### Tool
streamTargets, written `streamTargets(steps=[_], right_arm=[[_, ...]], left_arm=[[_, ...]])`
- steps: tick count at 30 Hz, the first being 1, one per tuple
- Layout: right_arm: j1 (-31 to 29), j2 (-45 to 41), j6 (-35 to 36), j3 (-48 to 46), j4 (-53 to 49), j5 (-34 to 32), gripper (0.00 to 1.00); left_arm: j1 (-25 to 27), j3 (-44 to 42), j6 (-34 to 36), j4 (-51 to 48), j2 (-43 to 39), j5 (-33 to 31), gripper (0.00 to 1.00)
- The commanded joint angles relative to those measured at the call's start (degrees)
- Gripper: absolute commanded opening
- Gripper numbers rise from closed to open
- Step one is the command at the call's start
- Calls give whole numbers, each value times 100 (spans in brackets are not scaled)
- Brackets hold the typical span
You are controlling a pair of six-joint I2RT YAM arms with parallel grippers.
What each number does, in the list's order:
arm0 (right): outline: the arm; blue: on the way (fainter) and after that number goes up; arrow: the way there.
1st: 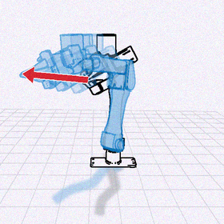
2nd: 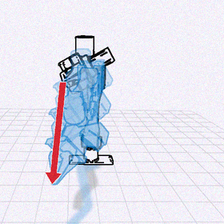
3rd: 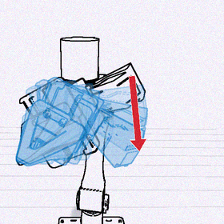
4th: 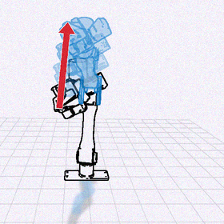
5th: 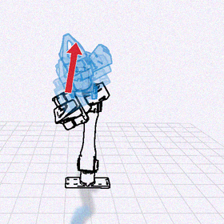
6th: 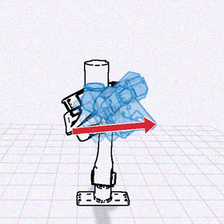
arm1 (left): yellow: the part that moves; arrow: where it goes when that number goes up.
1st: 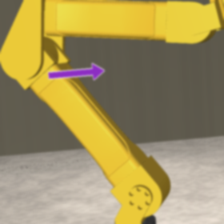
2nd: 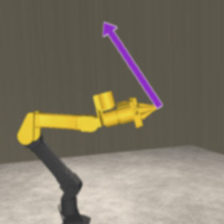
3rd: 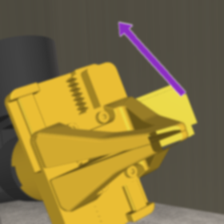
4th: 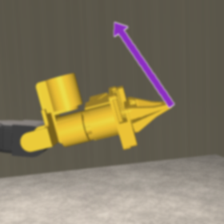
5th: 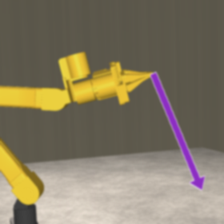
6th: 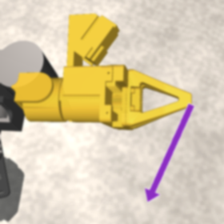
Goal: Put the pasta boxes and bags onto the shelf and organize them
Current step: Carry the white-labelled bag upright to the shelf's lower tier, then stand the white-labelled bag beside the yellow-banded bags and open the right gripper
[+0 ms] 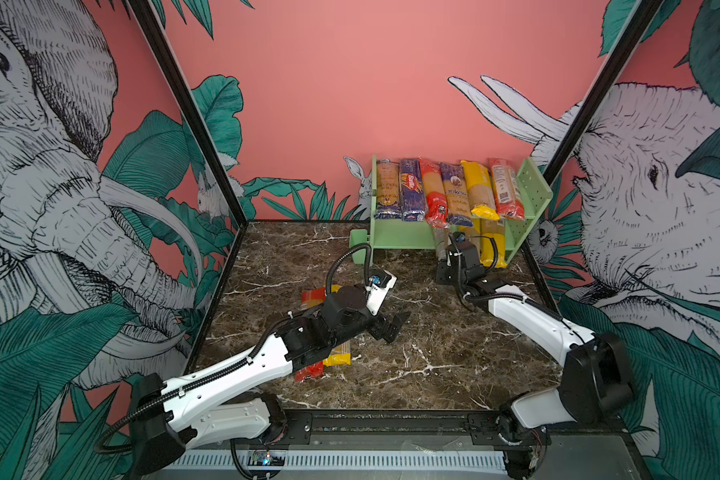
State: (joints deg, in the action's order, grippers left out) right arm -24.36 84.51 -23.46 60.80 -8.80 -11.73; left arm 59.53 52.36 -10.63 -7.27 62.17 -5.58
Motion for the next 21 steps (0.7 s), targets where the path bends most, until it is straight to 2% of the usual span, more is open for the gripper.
streamTargets(steps=[1,17,19,21], right_arm=[[162,72,126,401,1131,126,0],[874,925,186,725,1003,756,0],[913,983,189,781,936,761,6],[933,1006,184,798,907,791,21]], left_arm=[[-20,-37,214,24,-46,-101,99],[-22,99,378,23,264,-62,99],[-20,108,378,32,273,-52,99],[-20,117,378,24,276,-64,99]])
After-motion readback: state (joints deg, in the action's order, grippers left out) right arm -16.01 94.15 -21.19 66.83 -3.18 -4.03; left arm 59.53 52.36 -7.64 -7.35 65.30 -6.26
